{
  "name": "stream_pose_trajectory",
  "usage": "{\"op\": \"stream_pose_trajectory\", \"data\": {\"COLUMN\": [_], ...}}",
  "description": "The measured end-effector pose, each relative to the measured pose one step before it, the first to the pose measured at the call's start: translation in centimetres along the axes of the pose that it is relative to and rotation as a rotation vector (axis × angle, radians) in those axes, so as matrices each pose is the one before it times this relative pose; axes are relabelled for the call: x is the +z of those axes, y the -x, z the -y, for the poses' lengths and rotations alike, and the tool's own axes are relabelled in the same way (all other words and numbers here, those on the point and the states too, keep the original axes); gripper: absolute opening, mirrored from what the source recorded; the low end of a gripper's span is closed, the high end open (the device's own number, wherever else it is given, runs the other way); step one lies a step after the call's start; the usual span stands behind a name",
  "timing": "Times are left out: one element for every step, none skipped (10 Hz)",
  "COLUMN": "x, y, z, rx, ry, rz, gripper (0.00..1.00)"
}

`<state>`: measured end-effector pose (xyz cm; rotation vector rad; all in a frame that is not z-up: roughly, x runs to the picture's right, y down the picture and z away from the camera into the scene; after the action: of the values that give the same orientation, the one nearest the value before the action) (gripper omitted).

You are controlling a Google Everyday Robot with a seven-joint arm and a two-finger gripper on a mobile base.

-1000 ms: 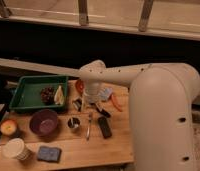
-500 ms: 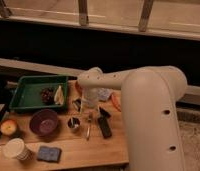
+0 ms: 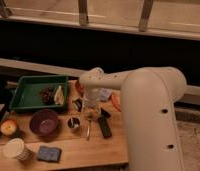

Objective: Place fork in purple bowl

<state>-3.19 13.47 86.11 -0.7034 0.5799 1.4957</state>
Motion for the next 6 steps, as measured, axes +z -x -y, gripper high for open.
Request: {"op": "stream_pose_trajectory", "data": {"x": [0.222,0.396,0.391,0.237,0.479,0.205], "y": [0.311,0.179,0.159,0.174,0.177,0.096], "z": [-0.155,-0.018,0.016,-0.003,0.047,-0.027], "rx": [-0.00357,-0.00244,-0.00169,0.00093,0.00172,0.00057], "ry": [-0.00418,-0.00616,-0.00377,0.00112,0.00099,0.00052], "rz": [0.00225,-0.00405,-0.00661,-0.00599,-0.00842,-0.00386], "gripper": [0.66,0.66,0.66,0.66,0.66,0.66]}}
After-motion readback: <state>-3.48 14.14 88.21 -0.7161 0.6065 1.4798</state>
